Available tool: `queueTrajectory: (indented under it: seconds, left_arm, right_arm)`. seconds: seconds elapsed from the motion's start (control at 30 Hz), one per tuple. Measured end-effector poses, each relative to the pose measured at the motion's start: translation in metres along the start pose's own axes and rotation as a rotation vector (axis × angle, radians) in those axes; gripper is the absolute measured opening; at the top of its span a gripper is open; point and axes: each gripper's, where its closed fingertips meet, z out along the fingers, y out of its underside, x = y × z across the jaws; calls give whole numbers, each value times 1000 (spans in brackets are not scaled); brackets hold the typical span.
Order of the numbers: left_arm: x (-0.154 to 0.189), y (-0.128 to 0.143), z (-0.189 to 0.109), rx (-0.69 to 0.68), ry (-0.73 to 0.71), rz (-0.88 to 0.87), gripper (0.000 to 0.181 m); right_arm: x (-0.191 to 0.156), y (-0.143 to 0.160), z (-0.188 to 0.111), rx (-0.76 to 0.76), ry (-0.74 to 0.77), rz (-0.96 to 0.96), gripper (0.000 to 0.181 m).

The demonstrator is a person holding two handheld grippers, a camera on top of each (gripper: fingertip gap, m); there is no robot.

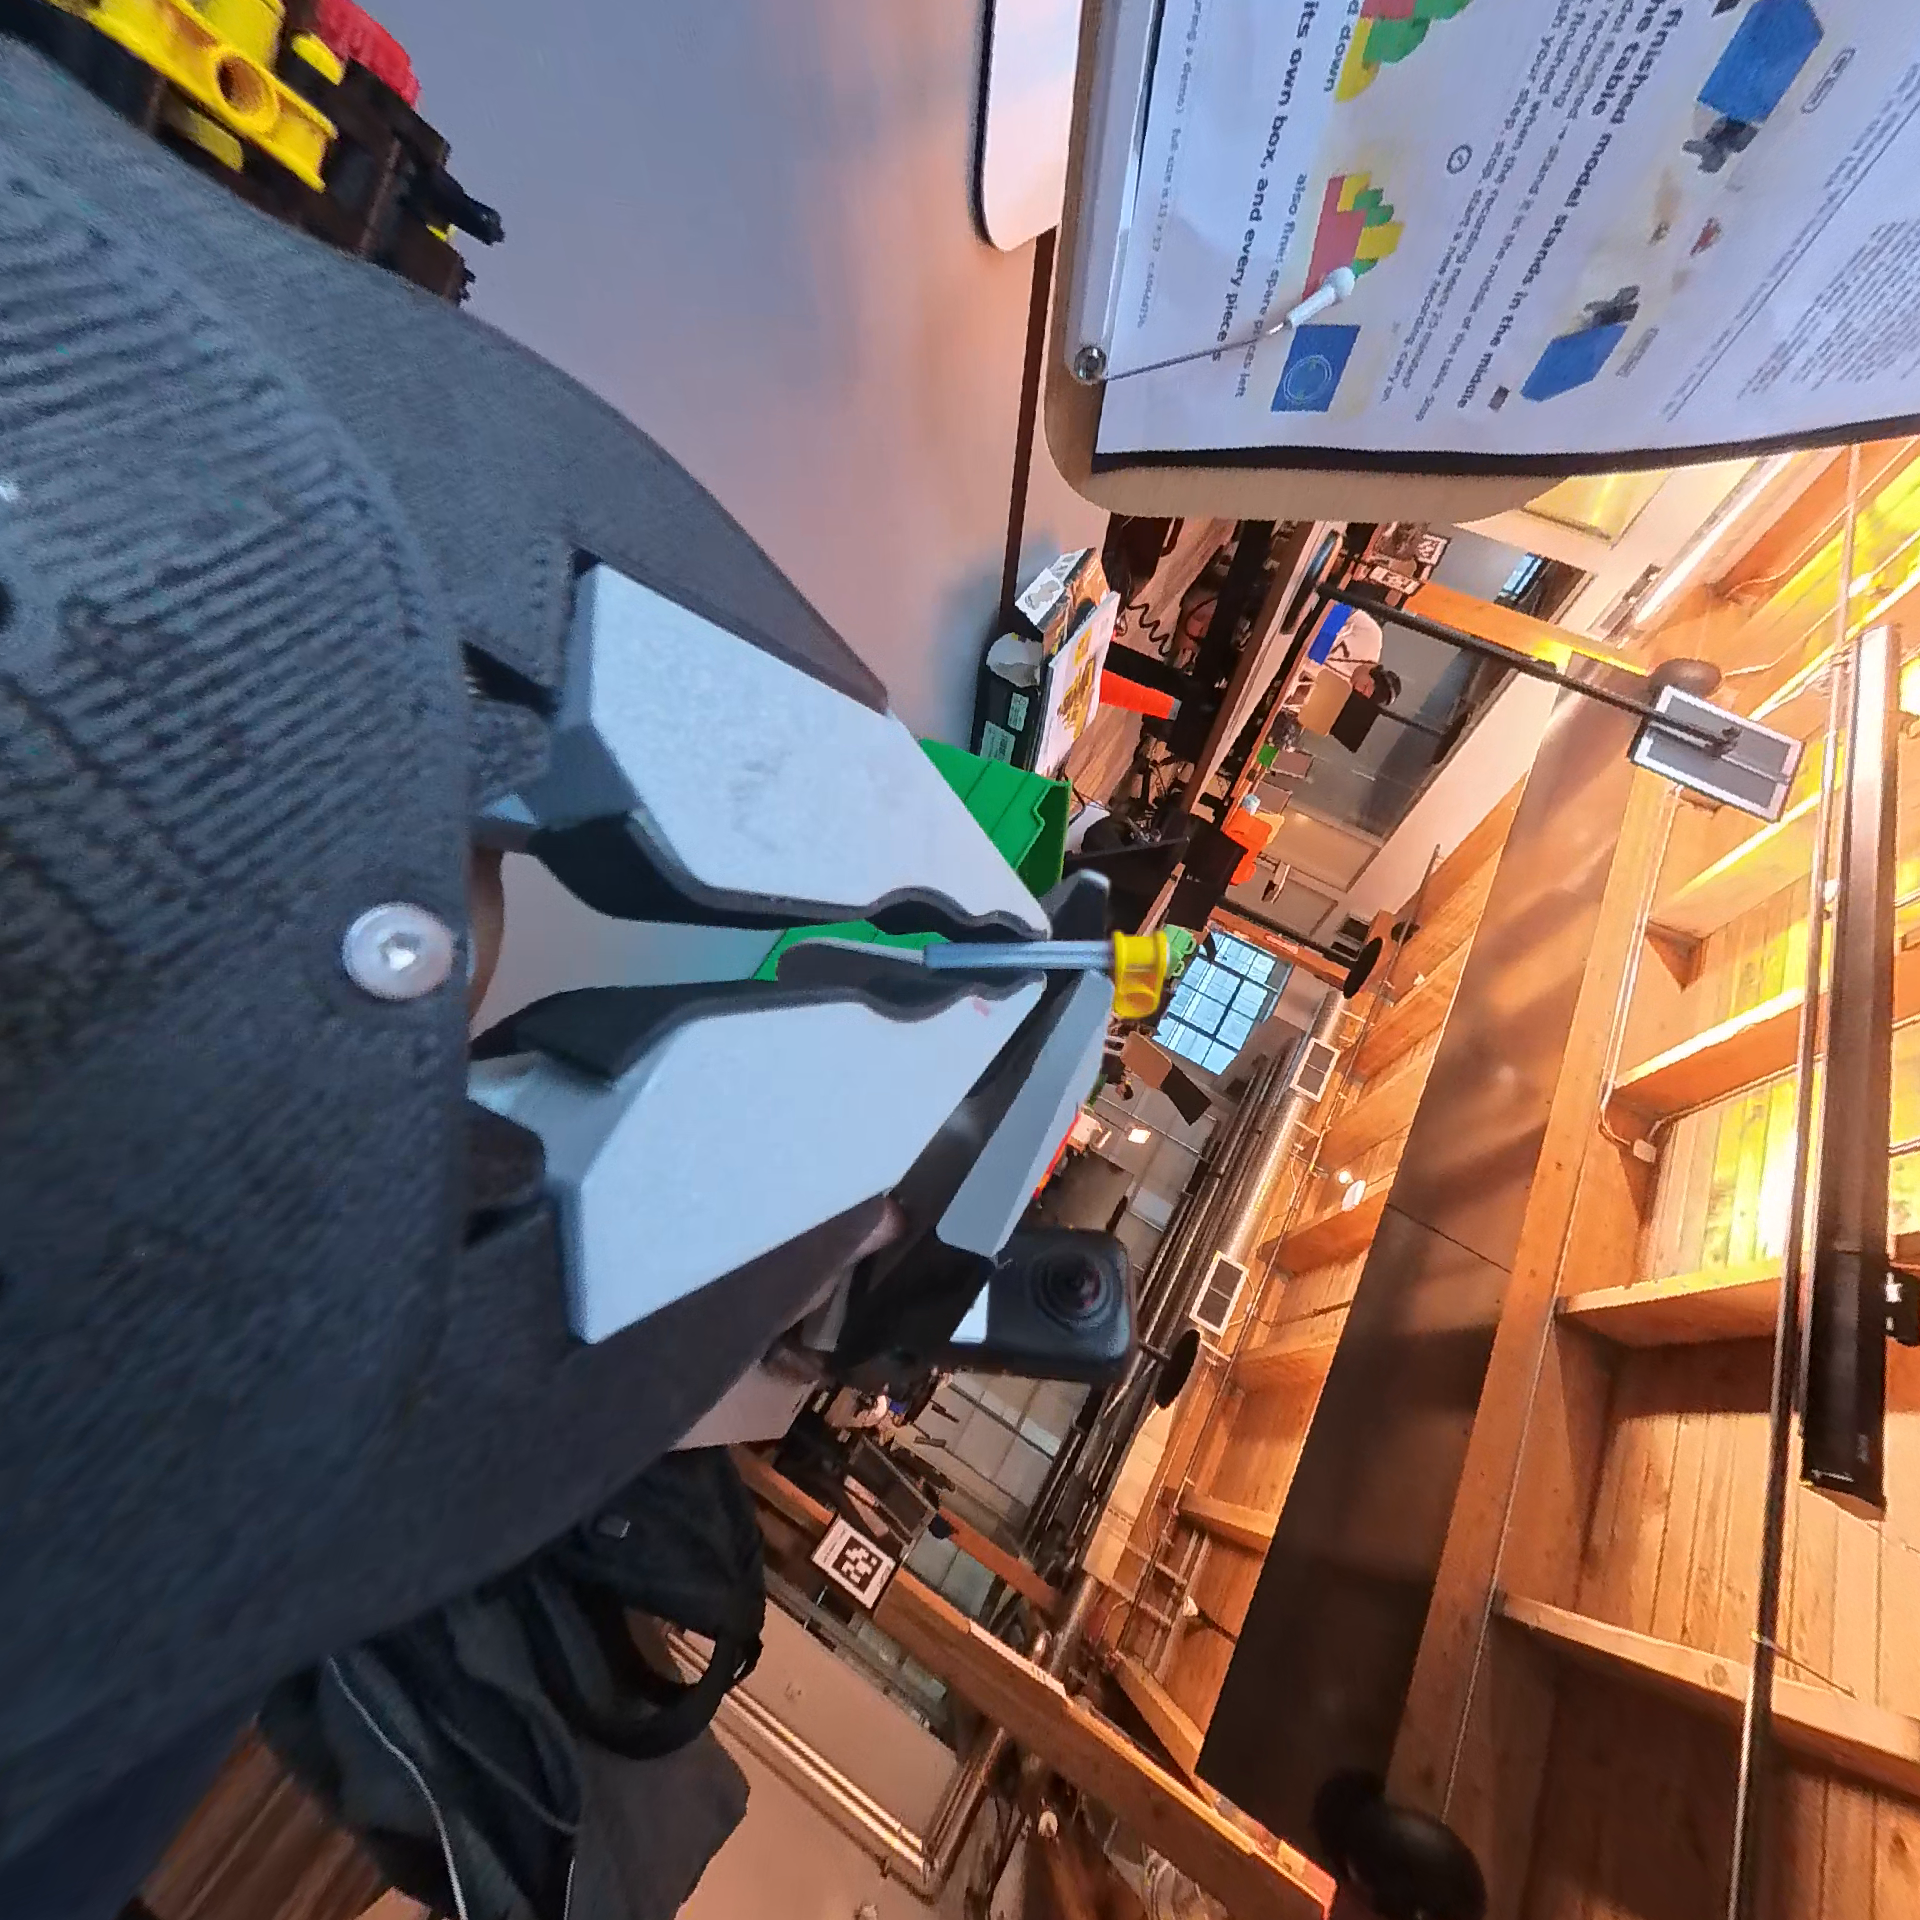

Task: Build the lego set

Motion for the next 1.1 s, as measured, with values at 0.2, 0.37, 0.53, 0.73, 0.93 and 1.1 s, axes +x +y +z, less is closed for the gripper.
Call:
queueTrajectory:
  seconds: [0.2,0.37,0.53,0.73,0.93,1.1]
  left_arm:
    - [-3,13,5,-46,-14,-12,0]
    - [-3,8,3,-27,-9,-15,0]
    - [-5,7,3,-24,-15,-28,0]
    - [-4,9,4,-33,-13,-21,0]
    - [0,5,3,18,-17,-25,0]
    - [4,13,5,10,-16,-89,1]
  right_arm:
    - [1,-3,-1,40,-23,61,4]
    - [1,-5,-4,50,-3,33,10]
    - [1,-5,-5,46,-16,26,7]
    - [0,1,-2,1,10,-37,3]
    - [-4,-2,0,45,67,-116,1]
    - [2,-32,-6,283,123,-57,2]
